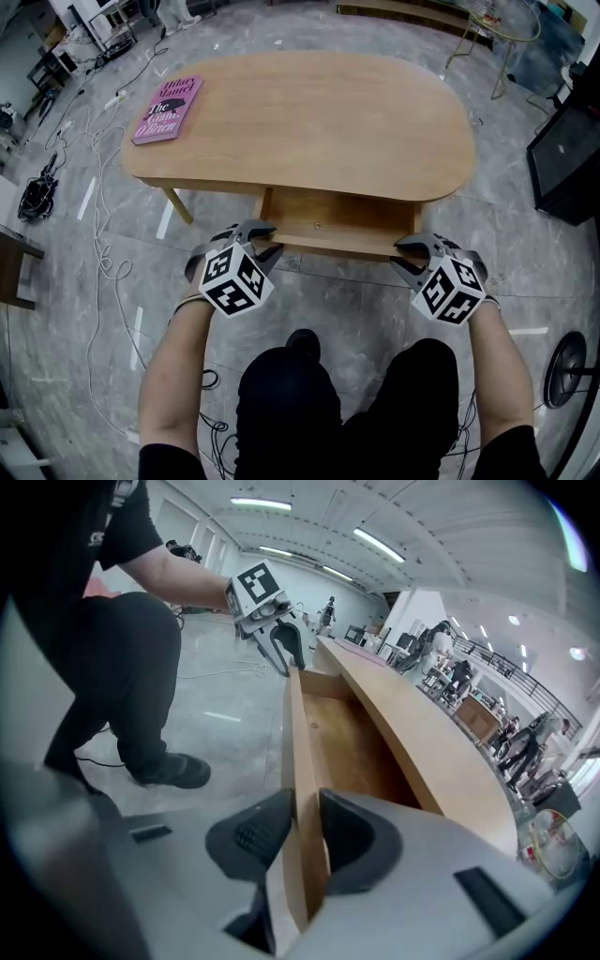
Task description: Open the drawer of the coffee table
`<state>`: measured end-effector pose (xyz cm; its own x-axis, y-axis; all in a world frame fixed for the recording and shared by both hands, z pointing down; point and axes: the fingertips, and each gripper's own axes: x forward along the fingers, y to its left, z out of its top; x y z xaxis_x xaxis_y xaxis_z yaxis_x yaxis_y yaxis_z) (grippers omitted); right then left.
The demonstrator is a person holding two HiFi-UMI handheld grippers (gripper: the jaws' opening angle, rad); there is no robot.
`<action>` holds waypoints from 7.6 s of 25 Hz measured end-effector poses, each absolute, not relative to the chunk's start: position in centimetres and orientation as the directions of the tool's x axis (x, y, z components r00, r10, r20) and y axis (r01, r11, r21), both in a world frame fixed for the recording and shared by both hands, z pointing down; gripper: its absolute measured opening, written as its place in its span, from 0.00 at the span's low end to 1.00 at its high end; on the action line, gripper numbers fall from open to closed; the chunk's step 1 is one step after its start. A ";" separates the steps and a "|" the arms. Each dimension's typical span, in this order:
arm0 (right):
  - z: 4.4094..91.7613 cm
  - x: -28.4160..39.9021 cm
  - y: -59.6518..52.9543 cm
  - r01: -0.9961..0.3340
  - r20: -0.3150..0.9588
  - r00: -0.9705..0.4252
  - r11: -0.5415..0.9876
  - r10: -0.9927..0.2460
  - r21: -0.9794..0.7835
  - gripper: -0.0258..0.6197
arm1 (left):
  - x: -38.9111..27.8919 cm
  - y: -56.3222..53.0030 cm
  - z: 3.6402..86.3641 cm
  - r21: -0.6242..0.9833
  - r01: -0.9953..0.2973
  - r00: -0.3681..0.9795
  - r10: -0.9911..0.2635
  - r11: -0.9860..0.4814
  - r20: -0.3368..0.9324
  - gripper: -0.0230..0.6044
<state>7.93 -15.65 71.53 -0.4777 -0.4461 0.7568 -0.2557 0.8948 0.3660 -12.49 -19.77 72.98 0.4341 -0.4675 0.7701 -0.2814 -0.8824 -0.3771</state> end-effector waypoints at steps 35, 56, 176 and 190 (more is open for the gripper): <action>73.1 6.6 -9.5 -0.209 0.771 -0.526 0.933 -0.359 0.291 0.16 | -13.8 -13.9 74.4 -0.268 -0.297 0.444 -0.381 -0.917 0.811 0.24; 73.7 6.2 -8.3 -0.204 0.782 -0.514 0.935 -0.354 0.290 0.16 | -14.2 -12.7 74.9 -0.250 -0.287 0.435 -0.358 -0.925 0.826 0.24; 44.3 0.5 -18.7 -0.760 0.277 -0.648 0.622 -0.709 -0.188 0.05 | -11.1 -19.3 43.4 0.034 -0.668 0.721 -0.634 -0.744 0.280 0.04; 26.6 -1.2 -20.6 -0.778 0.284 -0.628 0.597 -0.725 -0.197 0.05 | -15.0 -21.5 26.5 0.073 -0.726 0.676 -0.691 -0.684 0.256 0.04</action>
<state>-1.18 -20.60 26.57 -0.6276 -0.7247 0.2844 -0.7780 0.5966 -0.1969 -15.02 -21.47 26.47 0.6761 -0.6908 0.2563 -0.7262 -0.6835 0.0734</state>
